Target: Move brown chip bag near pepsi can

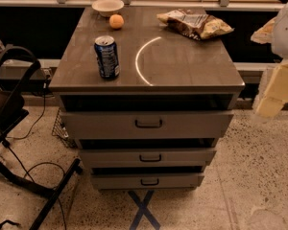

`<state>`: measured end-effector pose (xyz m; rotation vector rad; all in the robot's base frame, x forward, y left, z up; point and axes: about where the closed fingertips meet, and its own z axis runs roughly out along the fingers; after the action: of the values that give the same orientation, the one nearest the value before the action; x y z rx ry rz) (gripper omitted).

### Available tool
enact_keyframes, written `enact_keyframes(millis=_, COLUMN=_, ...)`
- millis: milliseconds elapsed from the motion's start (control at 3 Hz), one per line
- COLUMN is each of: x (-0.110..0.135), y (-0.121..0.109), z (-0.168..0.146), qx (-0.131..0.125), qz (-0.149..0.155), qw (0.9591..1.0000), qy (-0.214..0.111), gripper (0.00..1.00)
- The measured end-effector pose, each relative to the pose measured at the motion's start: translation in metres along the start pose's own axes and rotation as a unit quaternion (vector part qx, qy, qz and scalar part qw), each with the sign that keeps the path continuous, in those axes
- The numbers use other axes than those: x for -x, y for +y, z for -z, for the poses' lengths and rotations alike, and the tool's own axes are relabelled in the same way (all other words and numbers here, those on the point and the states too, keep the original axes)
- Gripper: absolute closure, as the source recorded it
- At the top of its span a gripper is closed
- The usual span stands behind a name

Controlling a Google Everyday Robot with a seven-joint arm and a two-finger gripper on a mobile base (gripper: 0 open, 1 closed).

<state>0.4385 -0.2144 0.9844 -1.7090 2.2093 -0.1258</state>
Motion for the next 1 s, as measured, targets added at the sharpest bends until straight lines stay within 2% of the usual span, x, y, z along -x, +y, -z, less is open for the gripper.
enact_keyframes(millis=333, x=0.000, y=0.000, z=0.000, qx=0.000, qz=0.000, qw=1.0000, qy=0.000, gripper=0.00)
enact_keyframes(millis=667, x=-0.007, y=-0.019, z=-0.007, qx=-0.072, qz=-0.057, qw=0.9955, qy=0.026, gripper=0.00)
enact_keyframes(millis=1000, x=-0.022, y=-0.048, z=-0.014, qx=-0.164, qz=-0.101, qw=0.9803, qy=0.046, gripper=0.00)
